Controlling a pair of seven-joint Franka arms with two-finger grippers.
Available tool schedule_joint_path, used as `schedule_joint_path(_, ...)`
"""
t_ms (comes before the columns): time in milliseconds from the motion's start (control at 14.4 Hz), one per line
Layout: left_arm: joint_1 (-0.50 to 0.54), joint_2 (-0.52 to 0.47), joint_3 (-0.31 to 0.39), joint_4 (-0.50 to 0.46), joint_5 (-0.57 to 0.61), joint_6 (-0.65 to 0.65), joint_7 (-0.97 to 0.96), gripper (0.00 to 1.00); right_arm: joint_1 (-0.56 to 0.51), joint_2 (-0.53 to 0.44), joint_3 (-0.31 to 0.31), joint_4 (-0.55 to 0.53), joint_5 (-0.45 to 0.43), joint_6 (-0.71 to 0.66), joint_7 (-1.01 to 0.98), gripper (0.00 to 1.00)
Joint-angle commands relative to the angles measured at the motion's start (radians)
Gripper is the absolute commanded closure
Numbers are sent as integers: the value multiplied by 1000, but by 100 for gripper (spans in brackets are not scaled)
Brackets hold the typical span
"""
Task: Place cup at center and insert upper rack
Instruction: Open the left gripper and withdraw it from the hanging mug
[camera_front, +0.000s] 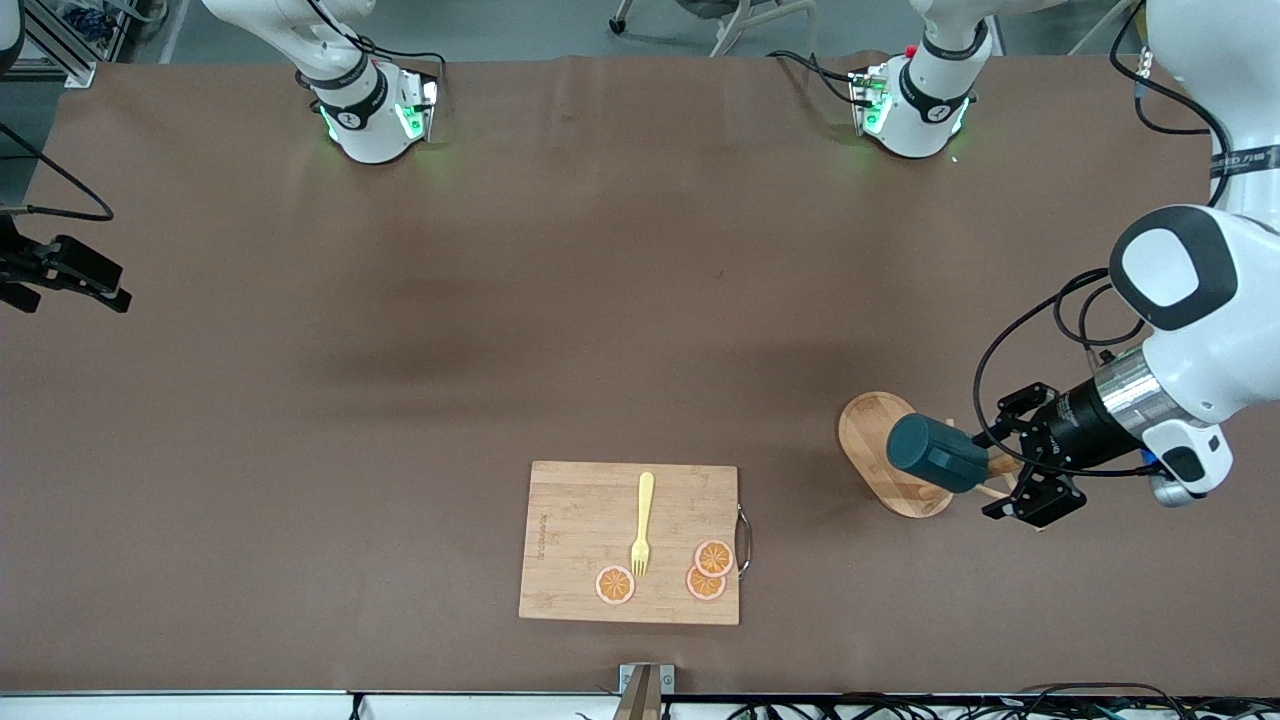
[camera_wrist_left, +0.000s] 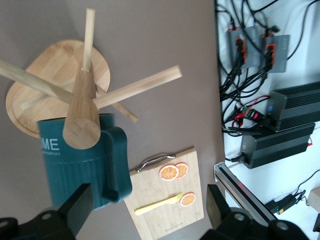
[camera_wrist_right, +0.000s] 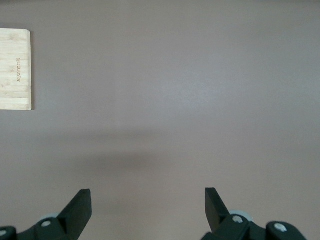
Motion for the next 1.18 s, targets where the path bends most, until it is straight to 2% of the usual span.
schedule_joint_path(0, 7, -72, -8, -15, 35, -6, -5, 0, 4, -19, 0, -14, -7, 4, -4, 0)
schedule_joint_path(279, 27, -129, -5, -12, 56, -45, 45, 0, 4, -19, 0, -14, -7, 7, -2, 0)
schedule_joint_path(557, 31, -212, -8, -12, 255, -176, 212, 0, 1, -19, -1, -14, -2, -2, 0, 0)
schedule_joint_path(697, 39, -240, -5, -12, 263, -244, 353, 0, 1, -19, -1, -16, -10, -3, -4, 0)
schedule_joint_path(1114, 172, -345, -10, -14, 260, -498, 938, 0, -2, -19, -1, -16, -10, -3, -1, 0)
